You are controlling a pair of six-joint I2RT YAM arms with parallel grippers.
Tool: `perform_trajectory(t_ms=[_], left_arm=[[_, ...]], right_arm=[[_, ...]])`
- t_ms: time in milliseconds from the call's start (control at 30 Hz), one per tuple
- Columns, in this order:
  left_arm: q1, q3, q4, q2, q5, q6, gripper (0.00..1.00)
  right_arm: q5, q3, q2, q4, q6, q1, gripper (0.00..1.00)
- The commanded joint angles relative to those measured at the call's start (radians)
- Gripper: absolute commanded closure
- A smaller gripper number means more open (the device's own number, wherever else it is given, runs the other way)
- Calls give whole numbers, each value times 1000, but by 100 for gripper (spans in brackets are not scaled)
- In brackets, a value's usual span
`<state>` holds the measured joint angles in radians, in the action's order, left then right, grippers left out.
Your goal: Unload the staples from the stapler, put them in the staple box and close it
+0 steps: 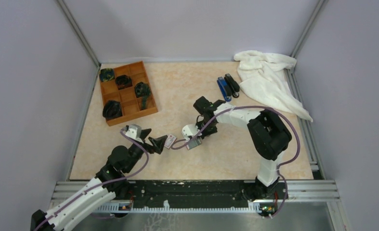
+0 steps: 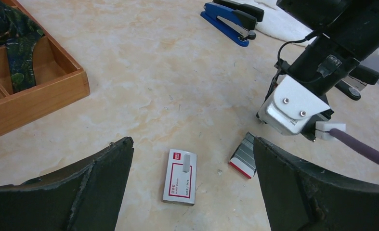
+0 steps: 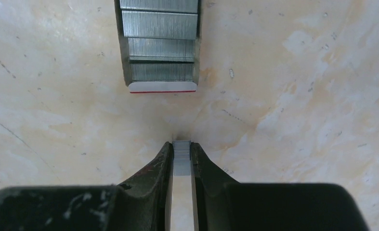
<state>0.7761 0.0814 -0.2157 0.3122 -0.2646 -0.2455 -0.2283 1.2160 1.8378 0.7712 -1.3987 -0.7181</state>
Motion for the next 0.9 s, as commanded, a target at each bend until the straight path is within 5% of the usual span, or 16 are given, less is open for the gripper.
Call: perform_trajectory(t_ms=[0,567,867], left_arm=[[-5,-11,-20,-10,26,-29,1],[-5,-62,-171,64,66,-132,1],[-5,-67,-180,85,64,-140,1]], right_arm=[[-58,-21,-123,-85,271,-11,96],[-213,-117,-342,-283,1197,-12,98],[-215,-191,-268,-423,1483,-26,98]])
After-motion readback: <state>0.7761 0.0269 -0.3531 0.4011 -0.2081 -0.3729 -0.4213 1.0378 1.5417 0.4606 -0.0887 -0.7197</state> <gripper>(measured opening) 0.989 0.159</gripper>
